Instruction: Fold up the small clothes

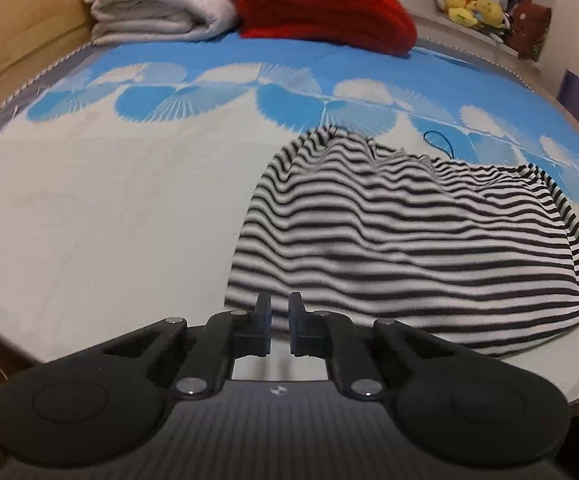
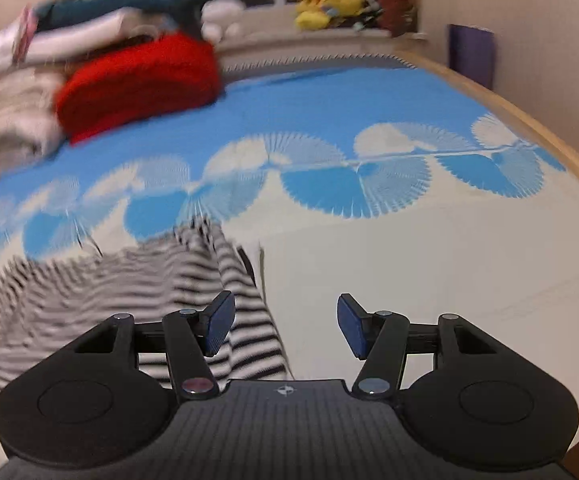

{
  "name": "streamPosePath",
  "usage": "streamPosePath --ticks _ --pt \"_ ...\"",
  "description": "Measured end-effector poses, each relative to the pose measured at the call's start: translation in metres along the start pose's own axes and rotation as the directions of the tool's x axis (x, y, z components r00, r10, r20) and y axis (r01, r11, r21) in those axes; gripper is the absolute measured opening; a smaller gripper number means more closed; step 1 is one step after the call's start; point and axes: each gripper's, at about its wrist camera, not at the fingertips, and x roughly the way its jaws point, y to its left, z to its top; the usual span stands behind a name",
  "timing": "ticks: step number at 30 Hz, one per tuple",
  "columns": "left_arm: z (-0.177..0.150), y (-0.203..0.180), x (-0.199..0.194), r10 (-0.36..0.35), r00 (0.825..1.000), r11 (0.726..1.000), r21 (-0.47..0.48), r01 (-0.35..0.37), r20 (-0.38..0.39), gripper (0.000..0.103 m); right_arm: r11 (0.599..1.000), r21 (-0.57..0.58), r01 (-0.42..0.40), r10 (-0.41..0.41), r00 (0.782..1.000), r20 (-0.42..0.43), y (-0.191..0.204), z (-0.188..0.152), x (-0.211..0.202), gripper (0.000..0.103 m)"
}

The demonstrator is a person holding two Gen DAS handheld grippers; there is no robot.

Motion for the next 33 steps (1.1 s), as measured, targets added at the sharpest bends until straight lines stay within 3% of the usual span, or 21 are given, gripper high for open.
streamPosePath --ticks 5,8,12,18,22,26,33 --pt "-0.008 0.014 0.010 -0.026 1.000 0.996 -0.081 0.025 -0.011 0.008 1.000 0.025 -0.002 -0.001 0.994 0.108 -0.004 0.000 -0.028 0.059" --pt "-0.008 0.024 0.020 -0.072 0.997 0.984 -0.166 0.066 -0.027 0.008 1.000 -0.008 -0.001 0.001 0.996 0.091 -0.007 -0.001 -0.027 0.059" --pt "-0.008 0.028 0.037 -0.089 0.993 0.964 -0.257 0.067 -0.077 0.011 0.999 -0.032 -0.013 0.015 0.997 0.071 -0.012 0.003 -0.025 0.059" --pt "-0.009 0.032 0.054 -0.118 0.987 0.936 -0.343 0.073 -0.111 0.030 0.996 -0.080 0.044 -0.039 0.997 0.060 -0.017 -0.007 -0.019 0.059" --pt "-0.010 0.044 0.065 -0.145 0.980 0.891 -0.449 0.068 -0.140 0.039 0.989 -0.132 0.073 -0.064 0.996 0.069 -0.020 -0.011 -0.019 0.059" --pt "-0.013 0.054 0.076 -0.165 0.973 0.847 -0.529 0.055 -0.164 0.039 0.988 -0.128 0.085 -0.079 0.995 0.055 -0.030 -0.014 -0.019 0.059" --pt "-0.011 0.053 0.083 -0.152 0.976 0.824 -0.565 0.039 -0.154 0.039 0.991 -0.077 0.112 -0.112 0.994 0.003 -0.045 -0.017 -0.012 0.059"
